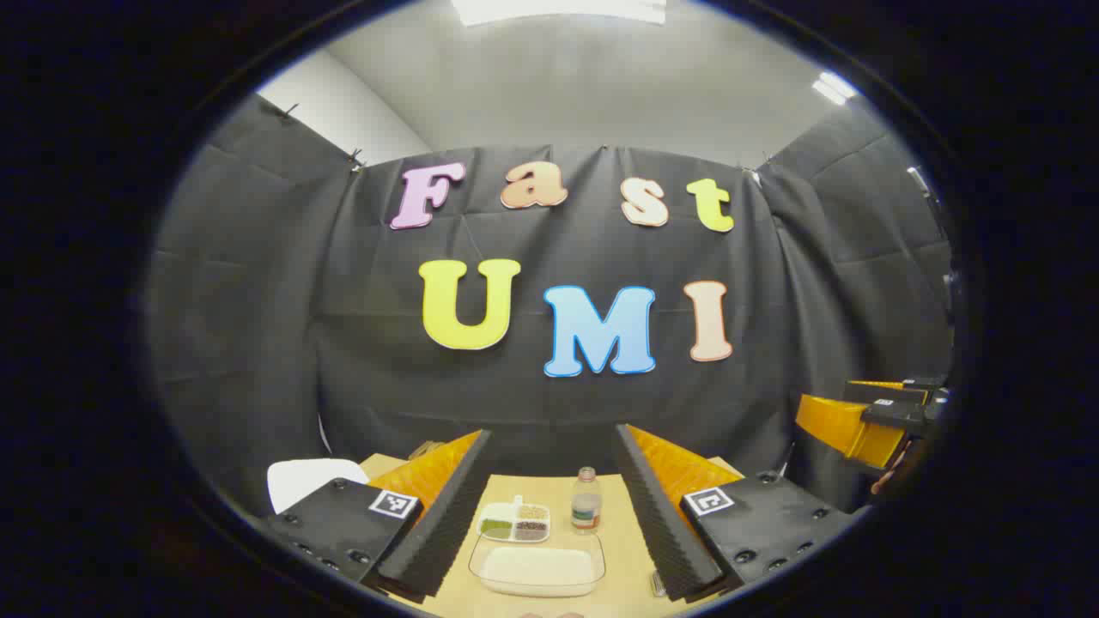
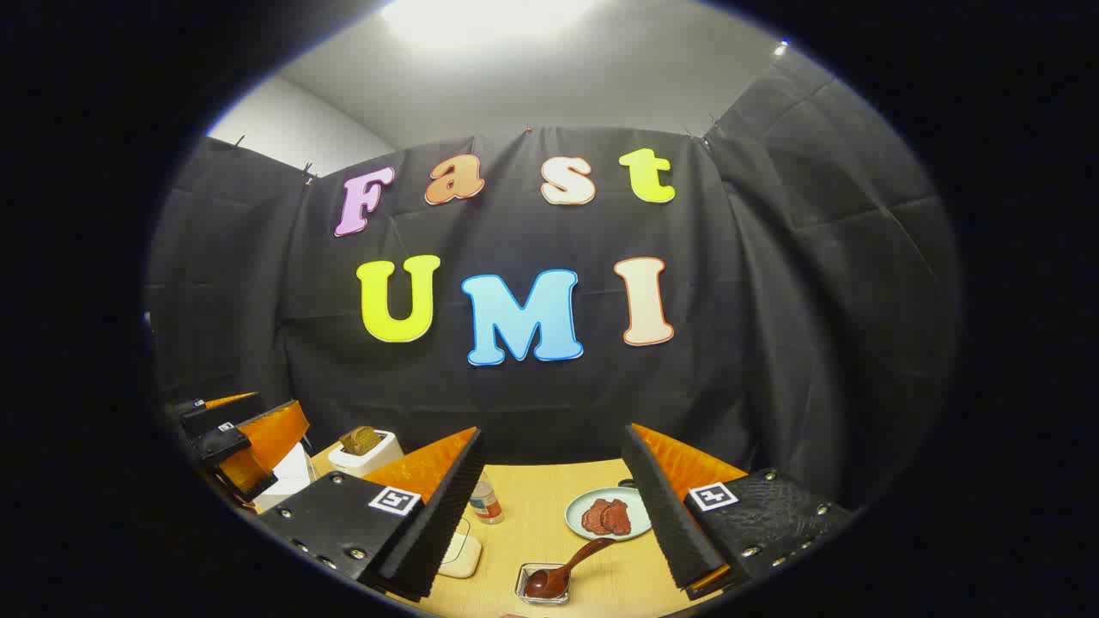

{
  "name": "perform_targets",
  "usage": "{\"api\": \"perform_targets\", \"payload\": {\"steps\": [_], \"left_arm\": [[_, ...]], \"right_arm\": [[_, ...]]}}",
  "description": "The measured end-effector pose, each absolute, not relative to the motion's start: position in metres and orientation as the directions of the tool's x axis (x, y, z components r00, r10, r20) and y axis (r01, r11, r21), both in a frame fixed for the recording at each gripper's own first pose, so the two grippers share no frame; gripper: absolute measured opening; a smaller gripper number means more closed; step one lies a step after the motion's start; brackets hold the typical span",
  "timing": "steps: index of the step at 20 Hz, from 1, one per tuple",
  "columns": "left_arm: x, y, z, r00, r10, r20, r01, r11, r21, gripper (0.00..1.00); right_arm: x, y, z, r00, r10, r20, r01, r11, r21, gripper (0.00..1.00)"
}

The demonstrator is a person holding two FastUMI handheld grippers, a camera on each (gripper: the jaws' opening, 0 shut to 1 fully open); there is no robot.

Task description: Close the left gripper, press the button to open the rice cooker; take a wooden spoon from the chopstick holder with the right hand, scoop a spoonful of rice and pour it into the rice cooker, then put the wooden spoon back into the chopstick holder.

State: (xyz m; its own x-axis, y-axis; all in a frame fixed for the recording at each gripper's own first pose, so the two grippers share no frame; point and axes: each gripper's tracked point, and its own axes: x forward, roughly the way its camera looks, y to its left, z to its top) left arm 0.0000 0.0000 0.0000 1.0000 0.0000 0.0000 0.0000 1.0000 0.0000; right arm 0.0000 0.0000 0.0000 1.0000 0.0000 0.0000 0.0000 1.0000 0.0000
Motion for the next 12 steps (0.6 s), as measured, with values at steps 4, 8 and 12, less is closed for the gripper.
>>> {"api": "perform_targets", "payload": {"steps": [4,8,12], "left_arm": [[0.003,0.010,-0.004,1.000,0.017,-0.018,-0.018,1.000,-0.017,0.97],[0.001,0.022,0.003,0.998,0.054,0.010,-0.054,0.998,-0.023,0.96],[0.002,0.032,-0.005,0.998,0.066,-0.004,-0.066,0.997,-0.034,0.97]], "right_arm": [[0.007,0.008,-0.002,1.000,0.020,-0.004,-0.020,1.000,0.004,0.98],[0.007,0.009,0.000,0.999,0.030,0.012,-0.030,0.999,0.020,0.98],[0.010,0.010,0.005,0.999,0.031,0.012,-0.031,0.999,0.027,0.98]]}}
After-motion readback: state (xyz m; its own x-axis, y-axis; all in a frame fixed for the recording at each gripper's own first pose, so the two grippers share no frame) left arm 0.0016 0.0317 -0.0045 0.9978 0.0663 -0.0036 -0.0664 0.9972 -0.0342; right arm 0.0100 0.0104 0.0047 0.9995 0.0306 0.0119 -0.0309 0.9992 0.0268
